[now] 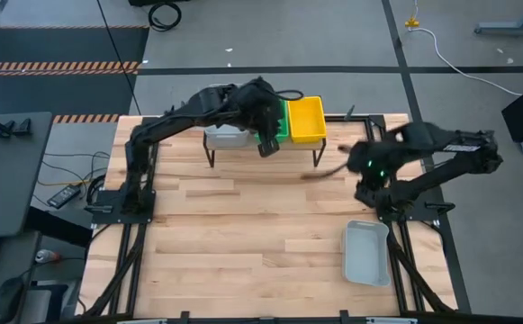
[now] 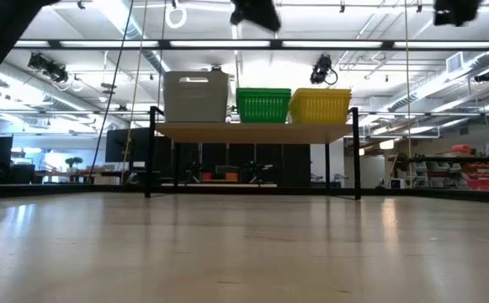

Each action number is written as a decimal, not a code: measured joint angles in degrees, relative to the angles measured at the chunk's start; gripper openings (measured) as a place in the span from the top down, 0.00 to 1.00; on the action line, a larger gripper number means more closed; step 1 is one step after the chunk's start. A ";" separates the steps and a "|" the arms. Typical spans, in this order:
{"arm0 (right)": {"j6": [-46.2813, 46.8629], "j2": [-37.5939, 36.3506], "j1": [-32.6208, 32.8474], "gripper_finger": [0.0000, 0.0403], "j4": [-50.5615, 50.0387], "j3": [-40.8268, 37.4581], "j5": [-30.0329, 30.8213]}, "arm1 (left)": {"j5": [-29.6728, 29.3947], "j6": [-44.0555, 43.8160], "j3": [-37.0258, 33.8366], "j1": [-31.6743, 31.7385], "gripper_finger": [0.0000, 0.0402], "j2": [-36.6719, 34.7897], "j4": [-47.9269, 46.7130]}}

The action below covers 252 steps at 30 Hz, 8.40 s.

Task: Stack baskets on shelf by color
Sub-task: Stack the gray bin on top of the gray bin on the shelf

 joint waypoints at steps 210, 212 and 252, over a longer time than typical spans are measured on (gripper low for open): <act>-20.51 27.30 -3.33 0.57 -2.24 24.08 -6.27 | -3.66 3.62 -2.34 4.78 0.47 -12.08 -25.73; -18.49 26.28 -1.24 0.57 -1.72 24.09 -5.75 | -4.67 4.70 -2.34 4.89 0.47 -11.93 -25.74; -5.04 24.99 11.62 0.57 -1.25 24.07 9.79 | -7.25 6.07 -2.34 6.06 0.97 -7.70 -25.75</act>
